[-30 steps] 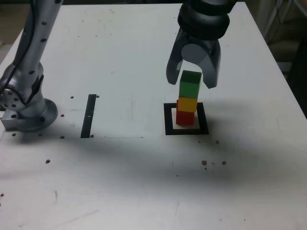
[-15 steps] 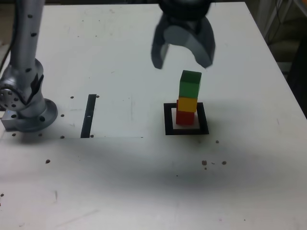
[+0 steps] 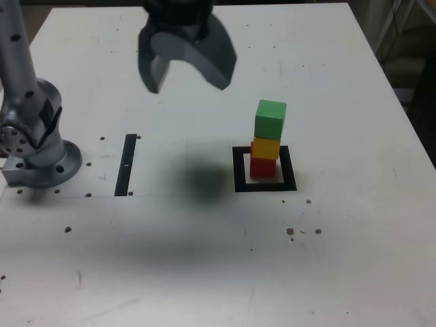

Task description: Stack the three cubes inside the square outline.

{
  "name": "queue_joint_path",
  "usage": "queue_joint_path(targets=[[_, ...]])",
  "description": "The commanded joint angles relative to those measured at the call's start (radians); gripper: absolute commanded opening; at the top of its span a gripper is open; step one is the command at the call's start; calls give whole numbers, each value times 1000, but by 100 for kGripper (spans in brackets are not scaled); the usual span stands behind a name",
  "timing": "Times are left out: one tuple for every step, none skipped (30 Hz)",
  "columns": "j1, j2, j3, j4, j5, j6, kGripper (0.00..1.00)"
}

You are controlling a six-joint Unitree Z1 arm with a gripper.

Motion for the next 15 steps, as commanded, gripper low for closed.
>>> queue_joint_path(targets=[[4,-34,53,-22,-2,-7,100],[5,-47,84,-35,-3,-11,100],[6,-59,114,-49,-4,-14,100],[8,-70,143,-65,-5,-17,100],[11,-80,173,-83,-8,-19,100],[14,-89,204,-103,-12,-21,100],[18,-99,235,-124,-16,-23,100],[23,-108,266,-147,-22,-23,100],[28,-116,297,-170,-28,-24,100],[33,-125,327,-193,-34,-24,100],[37,-132,356,-215,-41,-24,100],[41,-139,384,-237,-48,-24,100],[44,-146,418,-264,-57,-26,100],[46,-151,441,-282,-65,-27,100],[47,-154,463,-300,-72,-30,100]])
